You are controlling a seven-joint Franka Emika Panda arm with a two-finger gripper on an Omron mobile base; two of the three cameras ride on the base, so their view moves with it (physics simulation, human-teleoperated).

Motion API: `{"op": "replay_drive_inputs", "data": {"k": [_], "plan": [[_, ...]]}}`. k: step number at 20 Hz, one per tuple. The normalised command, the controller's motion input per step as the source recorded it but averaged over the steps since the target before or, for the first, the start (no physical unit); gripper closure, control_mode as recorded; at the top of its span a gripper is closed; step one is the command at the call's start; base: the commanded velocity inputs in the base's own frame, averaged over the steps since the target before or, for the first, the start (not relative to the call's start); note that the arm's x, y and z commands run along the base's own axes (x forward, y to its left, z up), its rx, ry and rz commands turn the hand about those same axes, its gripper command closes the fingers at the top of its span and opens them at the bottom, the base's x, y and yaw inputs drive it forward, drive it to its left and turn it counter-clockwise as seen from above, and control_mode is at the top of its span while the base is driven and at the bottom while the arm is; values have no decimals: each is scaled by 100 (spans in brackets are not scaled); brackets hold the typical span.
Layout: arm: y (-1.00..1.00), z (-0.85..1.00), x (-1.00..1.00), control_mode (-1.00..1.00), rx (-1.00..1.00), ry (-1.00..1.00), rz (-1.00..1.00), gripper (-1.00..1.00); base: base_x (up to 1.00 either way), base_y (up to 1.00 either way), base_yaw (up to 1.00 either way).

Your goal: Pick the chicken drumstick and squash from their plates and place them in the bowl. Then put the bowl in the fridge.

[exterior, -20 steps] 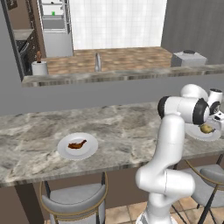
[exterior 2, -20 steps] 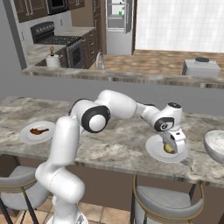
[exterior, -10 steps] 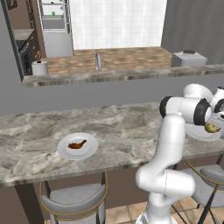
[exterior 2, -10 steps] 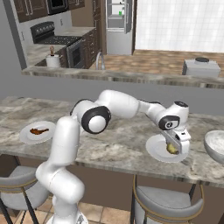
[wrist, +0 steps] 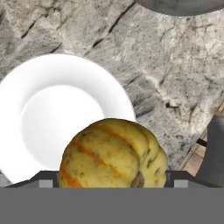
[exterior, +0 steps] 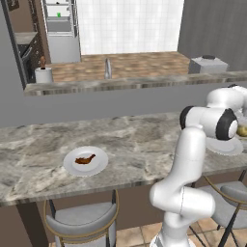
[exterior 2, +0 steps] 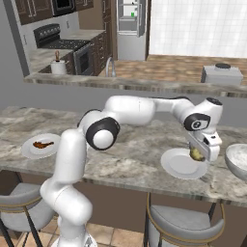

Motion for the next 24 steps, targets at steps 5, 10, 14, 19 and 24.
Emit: {"op": "replay_drive_inputs", "data": {"k": [5, 10, 14, 19, 24], "plan": [[-18, 41, -3, -100, -6, -9, 0, 100, 0, 0, 0], [-14, 25, -3, -100, -13, -2, 0, 100, 0, 0, 0], [-35, 8, 0, -100, -11, 0, 0, 100, 0, 0, 0], [-30, 4, 1, -100, -15, -6, 0, 100, 0, 0, 0], [-26, 0, 1, -100, -9, -6, 0, 100, 0, 0, 0]]}}
